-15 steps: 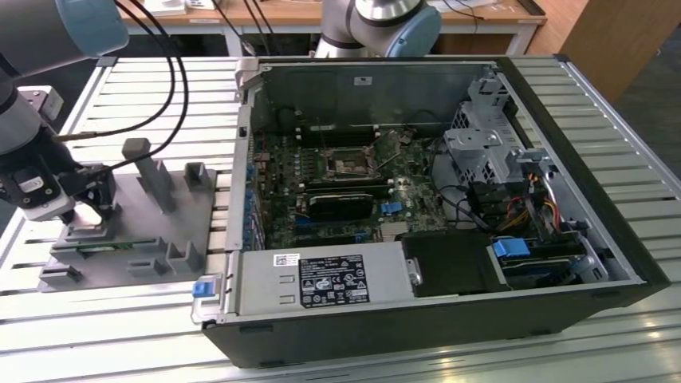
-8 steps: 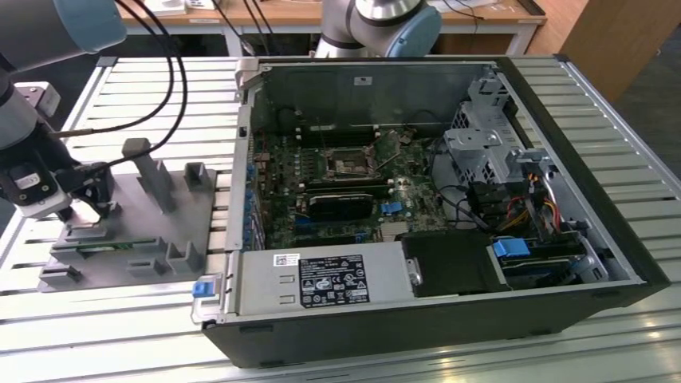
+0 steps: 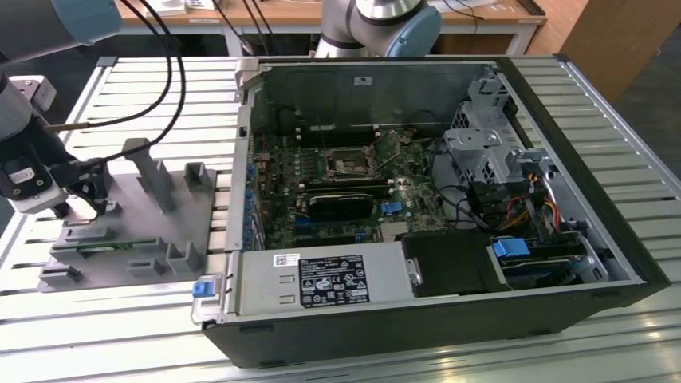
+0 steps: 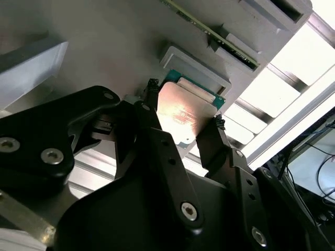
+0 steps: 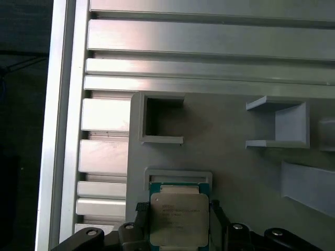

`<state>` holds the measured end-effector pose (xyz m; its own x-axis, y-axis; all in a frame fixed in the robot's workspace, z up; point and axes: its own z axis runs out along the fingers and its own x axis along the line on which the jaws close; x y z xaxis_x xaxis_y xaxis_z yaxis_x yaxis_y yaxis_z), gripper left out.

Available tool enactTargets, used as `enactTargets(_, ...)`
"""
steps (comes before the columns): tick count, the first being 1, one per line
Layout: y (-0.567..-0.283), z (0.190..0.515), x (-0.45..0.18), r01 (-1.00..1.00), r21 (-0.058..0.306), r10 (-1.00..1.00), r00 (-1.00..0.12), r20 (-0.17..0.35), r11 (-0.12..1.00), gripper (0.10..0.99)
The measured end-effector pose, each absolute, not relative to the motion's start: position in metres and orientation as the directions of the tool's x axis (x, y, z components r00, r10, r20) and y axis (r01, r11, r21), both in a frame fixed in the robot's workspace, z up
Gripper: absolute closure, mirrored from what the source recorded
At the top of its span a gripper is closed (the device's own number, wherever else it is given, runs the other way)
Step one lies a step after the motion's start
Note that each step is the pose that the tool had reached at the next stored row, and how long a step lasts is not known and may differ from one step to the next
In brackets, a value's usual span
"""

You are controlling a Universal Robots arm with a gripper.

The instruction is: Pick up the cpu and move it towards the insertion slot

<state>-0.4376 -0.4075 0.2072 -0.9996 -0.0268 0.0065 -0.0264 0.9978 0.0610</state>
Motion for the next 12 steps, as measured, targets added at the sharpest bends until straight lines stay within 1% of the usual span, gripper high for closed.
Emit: enactTargets(12, -0.4075, 0.2146, -0.4376, -0.026, 0.061, -0.027, -1.0, 0.006, 0.998, 0.545)
